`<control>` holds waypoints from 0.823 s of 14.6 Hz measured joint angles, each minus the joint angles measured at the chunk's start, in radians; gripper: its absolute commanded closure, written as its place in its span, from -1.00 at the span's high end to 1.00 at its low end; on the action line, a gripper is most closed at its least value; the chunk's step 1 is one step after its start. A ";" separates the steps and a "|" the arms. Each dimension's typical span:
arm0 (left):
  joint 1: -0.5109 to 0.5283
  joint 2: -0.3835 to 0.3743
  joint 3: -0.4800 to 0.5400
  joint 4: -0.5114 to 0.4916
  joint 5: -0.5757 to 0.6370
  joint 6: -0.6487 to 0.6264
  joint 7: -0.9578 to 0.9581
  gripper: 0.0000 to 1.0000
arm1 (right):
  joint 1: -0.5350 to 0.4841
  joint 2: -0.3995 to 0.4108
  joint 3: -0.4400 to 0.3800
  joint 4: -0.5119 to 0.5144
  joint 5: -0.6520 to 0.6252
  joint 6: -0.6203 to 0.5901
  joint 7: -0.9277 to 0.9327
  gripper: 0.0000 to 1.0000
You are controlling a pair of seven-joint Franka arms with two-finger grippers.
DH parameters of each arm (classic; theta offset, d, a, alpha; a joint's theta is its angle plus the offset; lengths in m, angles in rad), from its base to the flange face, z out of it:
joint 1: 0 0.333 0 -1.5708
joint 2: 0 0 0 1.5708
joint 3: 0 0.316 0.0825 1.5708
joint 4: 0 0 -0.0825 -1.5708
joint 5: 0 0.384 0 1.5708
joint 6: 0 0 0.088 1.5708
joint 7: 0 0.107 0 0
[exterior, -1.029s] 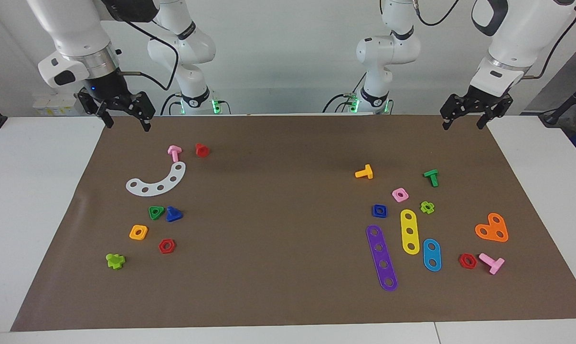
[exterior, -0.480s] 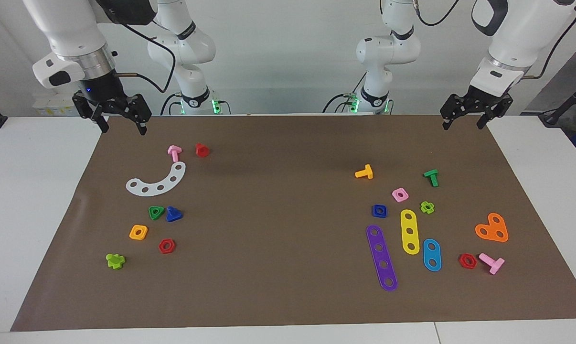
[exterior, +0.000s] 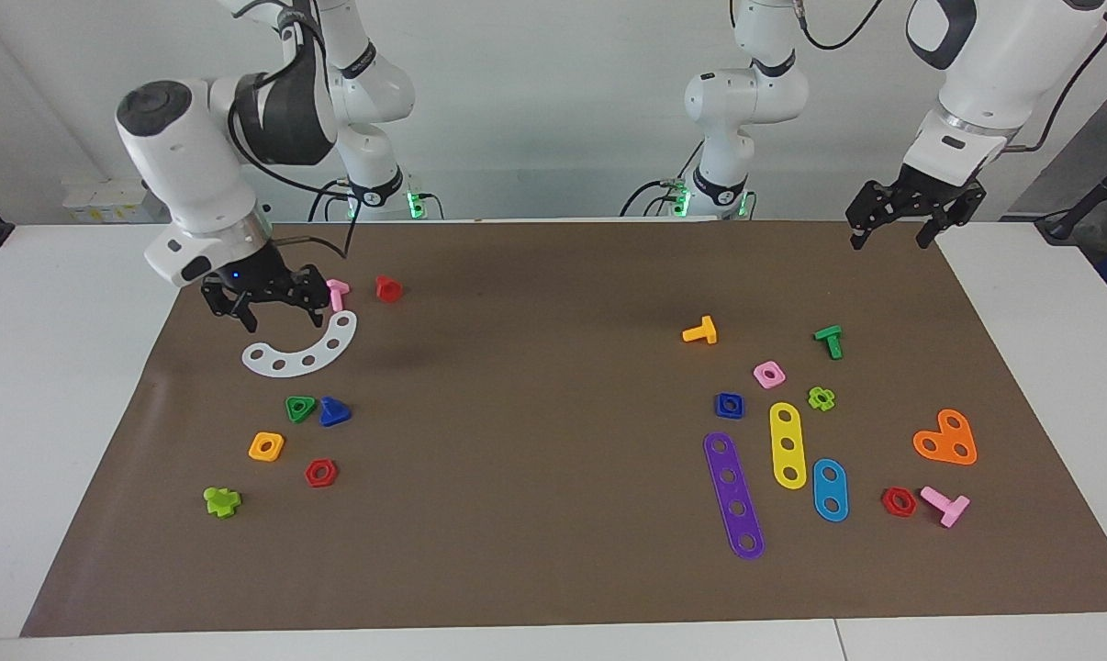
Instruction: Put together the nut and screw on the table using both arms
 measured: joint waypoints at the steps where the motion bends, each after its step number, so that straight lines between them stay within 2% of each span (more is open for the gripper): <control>1: 0.000 0.000 0.000 0.000 0.000 0.000 0.000 1.00 | 0.000 0.027 0.000 -0.018 0.000 0.035 -0.017 1.00; 6: 0.000 0.000 0.000 0.000 0.000 0.000 0.000 1.00 | 0.000 0.145 0.000 -0.088 0.000 0.241 -0.073 0.76; 8: 0.000 0.000 0.000 0.000 0.000 0.000 0.000 1.00 | 0.001 0.180 0.000 -0.101 0.000 0.293 -0.086 0.58; 12: 0.000 0.000 0.000 0.000 0.000 0.000 0.000 1.00 | 0.005 0.206 0.001 -0.116 0.000 0.346 -0.087 0.02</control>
